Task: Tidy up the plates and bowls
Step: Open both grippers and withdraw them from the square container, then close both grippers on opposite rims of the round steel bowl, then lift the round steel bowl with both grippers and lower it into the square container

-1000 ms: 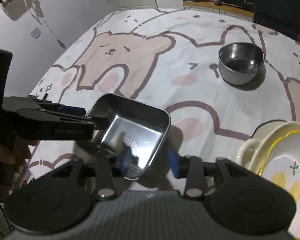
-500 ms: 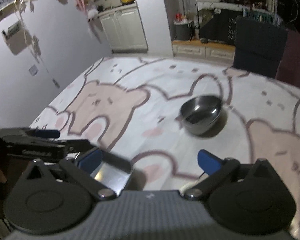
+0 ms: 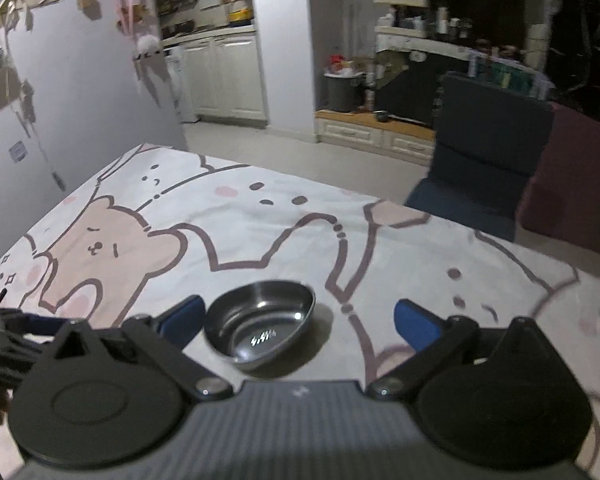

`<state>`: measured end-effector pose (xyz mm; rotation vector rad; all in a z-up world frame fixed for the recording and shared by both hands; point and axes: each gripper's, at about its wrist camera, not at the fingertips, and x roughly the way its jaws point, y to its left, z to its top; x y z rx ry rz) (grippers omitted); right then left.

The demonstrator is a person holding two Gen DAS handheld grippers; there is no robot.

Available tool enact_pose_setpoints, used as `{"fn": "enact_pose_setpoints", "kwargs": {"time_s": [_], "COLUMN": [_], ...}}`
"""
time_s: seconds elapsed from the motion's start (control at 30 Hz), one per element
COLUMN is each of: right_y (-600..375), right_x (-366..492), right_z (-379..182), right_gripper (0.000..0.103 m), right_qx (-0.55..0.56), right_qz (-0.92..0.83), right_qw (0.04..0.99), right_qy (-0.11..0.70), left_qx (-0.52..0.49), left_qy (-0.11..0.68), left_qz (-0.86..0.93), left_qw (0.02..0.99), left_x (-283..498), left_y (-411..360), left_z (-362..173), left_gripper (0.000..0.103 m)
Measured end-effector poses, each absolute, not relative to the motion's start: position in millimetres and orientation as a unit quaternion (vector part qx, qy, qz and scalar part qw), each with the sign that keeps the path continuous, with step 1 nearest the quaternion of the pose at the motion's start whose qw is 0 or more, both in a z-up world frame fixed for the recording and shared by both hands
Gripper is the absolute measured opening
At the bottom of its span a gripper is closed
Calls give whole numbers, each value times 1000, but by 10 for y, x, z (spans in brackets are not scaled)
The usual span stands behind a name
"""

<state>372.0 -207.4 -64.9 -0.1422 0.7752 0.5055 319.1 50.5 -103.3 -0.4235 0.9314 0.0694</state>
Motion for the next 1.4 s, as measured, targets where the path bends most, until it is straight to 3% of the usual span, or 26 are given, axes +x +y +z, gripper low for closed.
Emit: {"fn": "enact_pose_setpoints", "kwargs": {"time_s": [0.13, 0.43, 0.5, 0.53, 0.6, 0.77, 0.93, 1.4], "right_y": [-1992, -1620, -1581, -1581, -1598, -1723, -1842, -2027], "right_x": [4069, 4613, 4659, 4673, 4665, 4565, 4457, 4025], "right_z": [-799, -1390, -1478, -1507, -1528, -1524, -1450, -1165], "right_gripper": [82, 40, 24, 18, 16, 13, 13, 13], "right_qx": [-100, -162, -162, -158, -157, -143, -126, -67], "right_qz": [266, 290, 287, 288, 283, 274, 269, 247], "right_qw": [877, 835, 833, 832, 833, 834, 835, 858], "right_qy": [386, 439, 444, 448, 448, 457, 463, 446], "left_qx": [-249, -240, -249, -247, -242, -259, -254, -217], "left_qy": [455, 456, 459, 462, 475, 488, 485, 447], "left_qz": [41, 15, 16, 16, 14, 8, -7, -17], "left_qw": [854, 857, 853, 852, 846, 833, 837, 868], "left_x": [3320, 3530, 3582, 3618, 3677, 3737, 3752, 3484], "left_y": [509, 486, 497, 492, 475, 449, 391, 396], "left_z": [-1165, -1348, -1393, -1421, -1487, -1607, -1582, -1123], "left_gripper": [103, 102, 97, 87, 72, 53, 18, 8]}}
